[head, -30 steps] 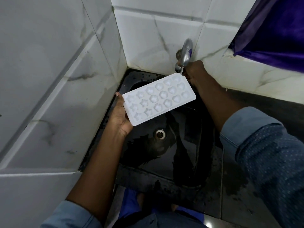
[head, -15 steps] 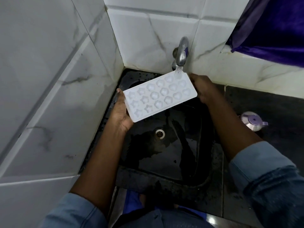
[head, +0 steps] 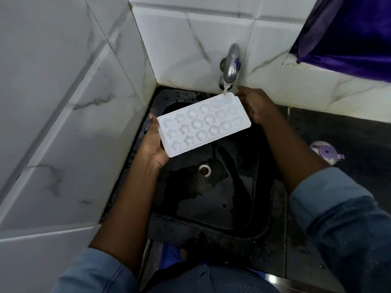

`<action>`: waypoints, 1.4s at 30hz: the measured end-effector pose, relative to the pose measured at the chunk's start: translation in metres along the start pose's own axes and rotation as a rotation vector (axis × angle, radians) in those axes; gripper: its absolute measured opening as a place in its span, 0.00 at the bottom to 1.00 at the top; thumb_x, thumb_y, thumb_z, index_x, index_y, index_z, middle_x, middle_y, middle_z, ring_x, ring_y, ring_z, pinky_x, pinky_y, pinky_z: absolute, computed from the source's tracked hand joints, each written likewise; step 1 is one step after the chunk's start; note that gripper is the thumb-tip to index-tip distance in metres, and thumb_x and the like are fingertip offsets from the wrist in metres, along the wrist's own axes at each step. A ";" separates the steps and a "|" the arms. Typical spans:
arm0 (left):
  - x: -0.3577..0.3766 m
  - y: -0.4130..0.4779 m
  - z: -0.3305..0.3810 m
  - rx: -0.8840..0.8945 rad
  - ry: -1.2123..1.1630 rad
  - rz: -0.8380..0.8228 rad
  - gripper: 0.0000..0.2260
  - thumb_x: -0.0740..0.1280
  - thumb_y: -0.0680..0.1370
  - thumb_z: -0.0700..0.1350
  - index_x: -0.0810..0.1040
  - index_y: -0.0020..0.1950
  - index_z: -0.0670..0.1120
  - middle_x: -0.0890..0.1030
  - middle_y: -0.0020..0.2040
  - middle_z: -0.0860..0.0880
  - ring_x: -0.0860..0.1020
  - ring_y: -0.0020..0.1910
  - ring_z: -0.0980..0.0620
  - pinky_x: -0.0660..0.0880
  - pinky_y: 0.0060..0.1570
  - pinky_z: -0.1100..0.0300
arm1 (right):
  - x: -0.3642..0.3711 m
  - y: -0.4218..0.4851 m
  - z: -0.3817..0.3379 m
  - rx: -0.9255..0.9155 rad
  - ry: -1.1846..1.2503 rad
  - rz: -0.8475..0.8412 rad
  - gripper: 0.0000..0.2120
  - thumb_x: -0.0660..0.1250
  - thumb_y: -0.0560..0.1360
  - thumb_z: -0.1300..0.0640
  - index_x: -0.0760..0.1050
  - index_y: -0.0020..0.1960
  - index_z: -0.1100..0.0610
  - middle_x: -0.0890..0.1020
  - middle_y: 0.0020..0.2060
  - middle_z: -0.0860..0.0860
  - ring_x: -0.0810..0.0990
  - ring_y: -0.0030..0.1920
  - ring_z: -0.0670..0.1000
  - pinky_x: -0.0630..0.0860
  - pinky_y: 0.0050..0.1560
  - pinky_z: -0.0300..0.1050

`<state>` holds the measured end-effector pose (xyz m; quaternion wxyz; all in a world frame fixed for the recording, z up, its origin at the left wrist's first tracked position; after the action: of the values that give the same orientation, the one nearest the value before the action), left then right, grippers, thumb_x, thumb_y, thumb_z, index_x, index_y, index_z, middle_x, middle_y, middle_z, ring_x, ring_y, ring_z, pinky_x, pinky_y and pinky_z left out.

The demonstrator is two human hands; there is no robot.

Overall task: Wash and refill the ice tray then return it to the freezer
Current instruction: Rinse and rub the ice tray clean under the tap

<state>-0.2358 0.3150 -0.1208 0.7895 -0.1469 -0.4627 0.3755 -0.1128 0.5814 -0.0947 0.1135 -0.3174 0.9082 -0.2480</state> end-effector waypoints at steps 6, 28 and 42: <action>-0.002 -0.004 -0.003 -0.018 -0.013 0.002 0.40 0.53 0.81 0.74 0.74 0.78 0.45 0.79 0.72 0.37 0.79 0.70 0.34 0.76 0.66 0.33 | 0.017 0.012 -0.033 -0.025 0.070 -0.039 0.11 0.68 0.81 0.53 0.78 0.47 0.61 0.80 0.29 0.52 0.73 0.21 0.46 0.66 0.21 0.36; 0.041 0.013 -0.013 -0.037 0.065 0.062 0.39 0.50 0.81 0.73 0.79 0.70 0.43 0.85 0.64 0.38 0.86 0.57 0.38 0.82 0.53 0.40 | -0.038 -0.028 0.018 -0.043 -0.095 0.146 0.16 0.67 0.80 0.40 0.83 0.48 0.52 0.88 0.43 0.47 0.87 0.44 0.51 0.84 0.48 0.46; 0.080 0.018 -0.020 0.029 0.295 0.158 0.13 0.62 0.88 0.51 0.82 0.56 0.44 0.85 0.52 0.45 0.83 0.48 0.47 0.83 0.47 0.48 | -0.087 -0.053 0.037 -0.210 0.050 0.456 0.08 0.69 0.80 0.51 0.83 0.51 0.56 0.84 0.44 0.51 0.79 0.40 0.49 0.77 0.39 0.38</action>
<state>-0.2039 0.3876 -0.0925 0.8190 -0.2251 -0.3232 0.4173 -0.0051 0.5865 -0.0949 0.1104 -0.1083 0.9796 -0.1282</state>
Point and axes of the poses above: each hand's wrist, its own y-axis towards the middle knuckle, its own x-axis out of the palm, z = x × y, the point moved 2 cm from there along y, towards the middle knuckle
